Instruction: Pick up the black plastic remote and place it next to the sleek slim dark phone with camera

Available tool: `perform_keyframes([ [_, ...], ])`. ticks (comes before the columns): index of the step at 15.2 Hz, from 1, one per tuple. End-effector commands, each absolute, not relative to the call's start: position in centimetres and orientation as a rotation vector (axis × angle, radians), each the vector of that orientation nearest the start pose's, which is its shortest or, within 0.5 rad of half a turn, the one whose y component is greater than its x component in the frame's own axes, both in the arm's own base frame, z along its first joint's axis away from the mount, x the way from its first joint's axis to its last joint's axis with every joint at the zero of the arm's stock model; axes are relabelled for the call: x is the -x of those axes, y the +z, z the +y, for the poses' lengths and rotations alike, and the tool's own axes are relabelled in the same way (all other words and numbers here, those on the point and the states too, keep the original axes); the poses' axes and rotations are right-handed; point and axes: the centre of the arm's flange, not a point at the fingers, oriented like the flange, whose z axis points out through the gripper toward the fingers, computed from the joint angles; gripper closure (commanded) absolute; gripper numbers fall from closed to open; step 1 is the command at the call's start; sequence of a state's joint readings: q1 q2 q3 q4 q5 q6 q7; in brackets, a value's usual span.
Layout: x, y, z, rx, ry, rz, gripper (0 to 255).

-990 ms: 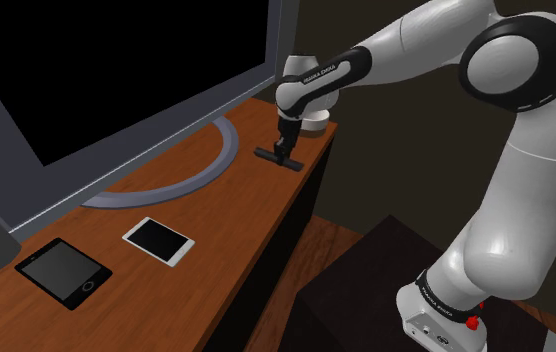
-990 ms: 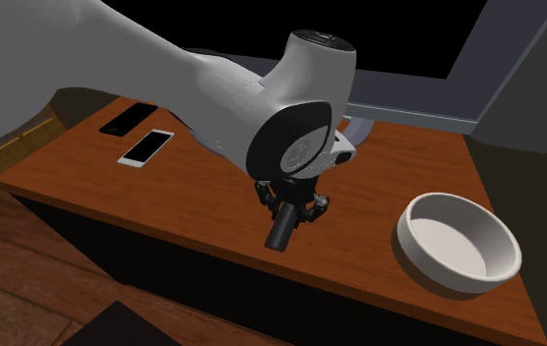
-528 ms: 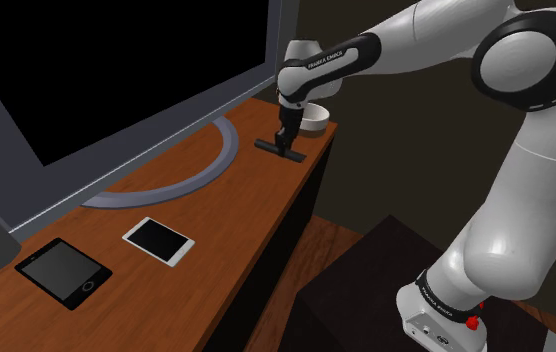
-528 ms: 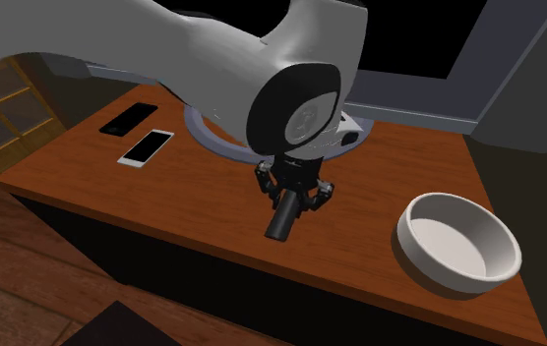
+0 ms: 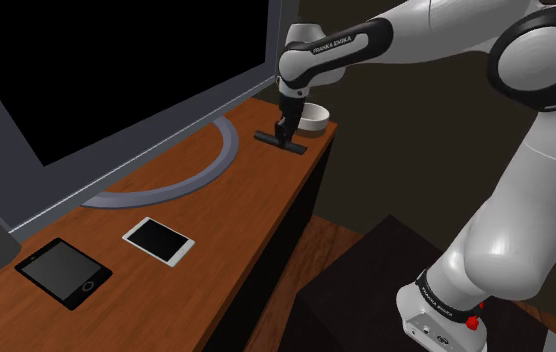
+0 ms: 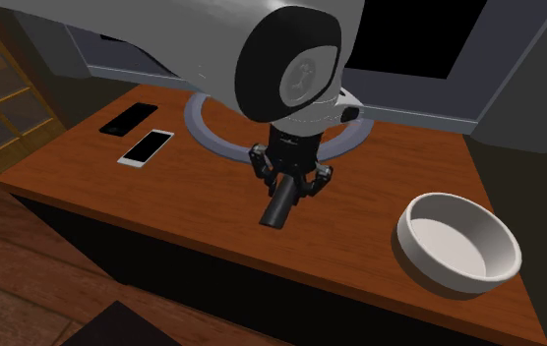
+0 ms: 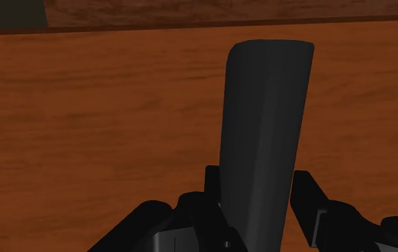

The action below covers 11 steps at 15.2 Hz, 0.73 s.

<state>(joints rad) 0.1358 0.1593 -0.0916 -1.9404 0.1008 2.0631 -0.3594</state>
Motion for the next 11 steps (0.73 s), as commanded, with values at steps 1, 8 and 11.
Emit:
perform_keyframes([
  [1,-58.1,40.3,5.1,3.015,0.037,-0.541,255],
  [8,-54.8,40.3,13.7,3.015,0.037,-0.541,255],
  [11,-53.4,40.3,17.4,3.015,0.037,-0.541,255],
])
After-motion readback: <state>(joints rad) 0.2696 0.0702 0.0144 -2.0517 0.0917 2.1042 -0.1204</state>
